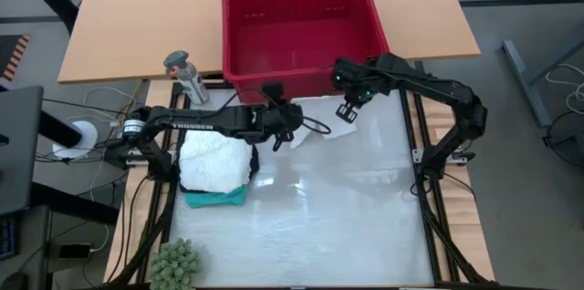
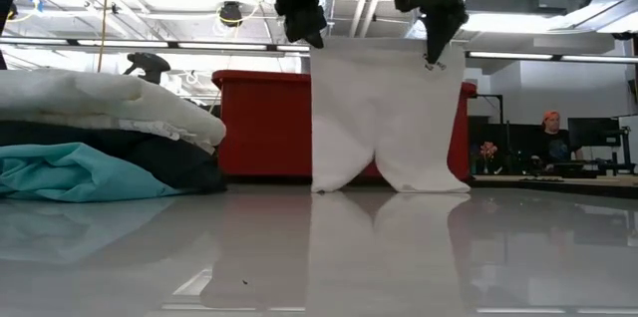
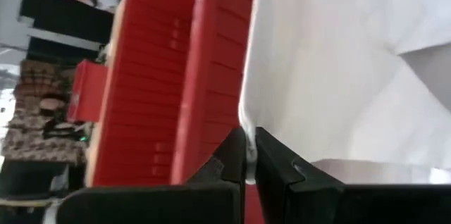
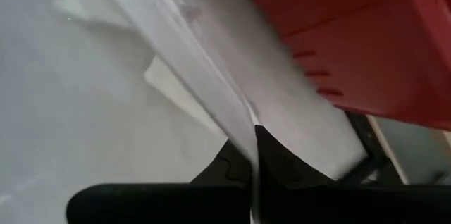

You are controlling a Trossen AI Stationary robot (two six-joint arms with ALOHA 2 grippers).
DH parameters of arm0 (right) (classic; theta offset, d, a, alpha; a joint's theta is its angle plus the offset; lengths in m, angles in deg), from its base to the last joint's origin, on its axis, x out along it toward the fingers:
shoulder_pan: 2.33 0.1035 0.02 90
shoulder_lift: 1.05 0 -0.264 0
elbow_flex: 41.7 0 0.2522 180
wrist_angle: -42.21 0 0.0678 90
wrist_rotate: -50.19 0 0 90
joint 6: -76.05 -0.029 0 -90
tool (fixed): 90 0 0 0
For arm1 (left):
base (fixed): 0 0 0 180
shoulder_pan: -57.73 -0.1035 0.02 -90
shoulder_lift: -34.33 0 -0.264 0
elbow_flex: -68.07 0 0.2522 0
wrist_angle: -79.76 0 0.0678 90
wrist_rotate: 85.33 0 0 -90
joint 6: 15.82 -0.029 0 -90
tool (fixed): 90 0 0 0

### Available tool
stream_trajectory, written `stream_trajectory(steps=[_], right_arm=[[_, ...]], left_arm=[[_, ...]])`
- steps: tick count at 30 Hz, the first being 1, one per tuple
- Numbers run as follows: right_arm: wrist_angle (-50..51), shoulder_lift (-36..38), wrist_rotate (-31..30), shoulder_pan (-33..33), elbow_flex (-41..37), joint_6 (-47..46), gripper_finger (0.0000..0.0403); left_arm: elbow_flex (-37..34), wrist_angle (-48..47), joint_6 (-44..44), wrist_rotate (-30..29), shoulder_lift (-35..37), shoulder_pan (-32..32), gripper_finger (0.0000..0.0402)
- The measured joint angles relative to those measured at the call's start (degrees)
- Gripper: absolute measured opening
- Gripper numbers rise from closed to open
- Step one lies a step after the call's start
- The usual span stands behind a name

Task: Fold laundry
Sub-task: Fold the white shorts

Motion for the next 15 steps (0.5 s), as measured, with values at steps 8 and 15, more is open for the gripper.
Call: stream_trajectory(steps=[8,15], right_arm=[[4.82,0.43,-0.75,10.42,-0.11,-10.07,0.0026],[2.82,0.41,-0.64,24.61,-6.15,-20.55,0.0026]], left_arm=[[1.76,-8.99,14.0,3.34,0.15,7.04,0.0002],[-0.59,-17.72,31.18,12.54,0.15,16.79,0.0002]])
